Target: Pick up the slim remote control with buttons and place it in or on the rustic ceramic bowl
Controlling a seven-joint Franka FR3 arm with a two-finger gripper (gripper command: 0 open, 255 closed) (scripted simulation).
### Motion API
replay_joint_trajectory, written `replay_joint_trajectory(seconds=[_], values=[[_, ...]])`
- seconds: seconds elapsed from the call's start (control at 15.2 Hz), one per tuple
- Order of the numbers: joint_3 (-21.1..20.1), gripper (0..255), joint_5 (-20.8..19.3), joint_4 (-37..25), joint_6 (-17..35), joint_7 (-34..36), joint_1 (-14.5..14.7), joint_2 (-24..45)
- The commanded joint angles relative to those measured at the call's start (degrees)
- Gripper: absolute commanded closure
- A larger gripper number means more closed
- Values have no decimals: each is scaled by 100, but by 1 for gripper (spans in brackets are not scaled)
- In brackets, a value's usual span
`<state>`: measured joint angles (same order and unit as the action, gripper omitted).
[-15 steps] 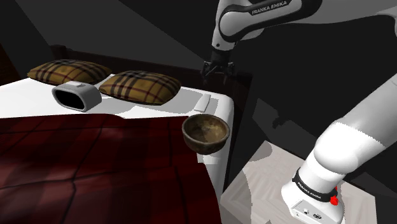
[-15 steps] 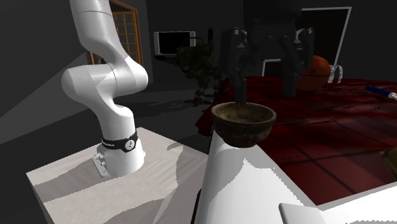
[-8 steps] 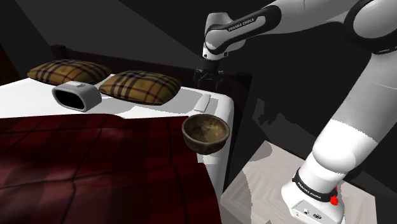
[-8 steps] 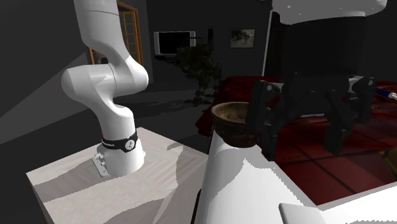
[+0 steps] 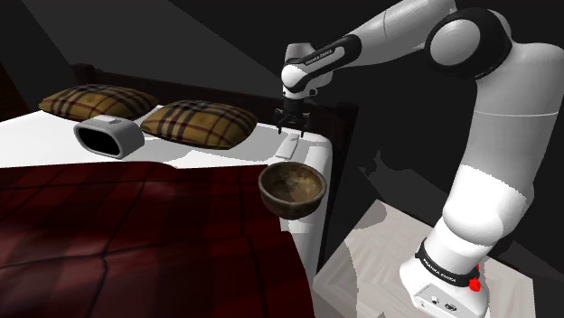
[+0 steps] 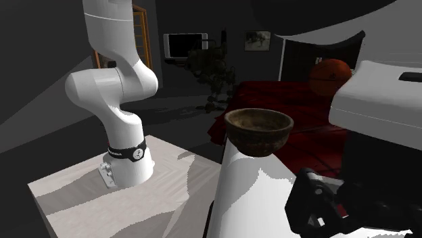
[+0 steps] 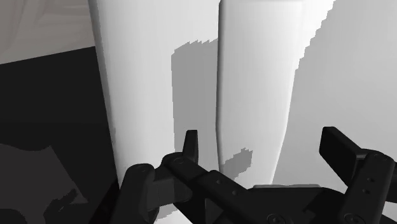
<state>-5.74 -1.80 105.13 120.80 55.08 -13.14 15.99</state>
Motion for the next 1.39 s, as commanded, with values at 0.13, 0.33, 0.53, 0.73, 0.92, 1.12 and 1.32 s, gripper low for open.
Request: replay_joint_trajectory(seconds=[0.13,0.33,0.53,0.73,0.92,1.12,1.32], values=[[59,0,-9,-163,140,167,-12,343],[65,0,-22,-69,336,175,-8,445],[70,0,-33,4,503,183,-5,540],[70,0,-34,3,503,183,-5,540],[70,0,-34,3,503,183,-5,540],[70,255,-34,3,502,182,-5,540],[70,255,-34,2,502,182,-5,541]])
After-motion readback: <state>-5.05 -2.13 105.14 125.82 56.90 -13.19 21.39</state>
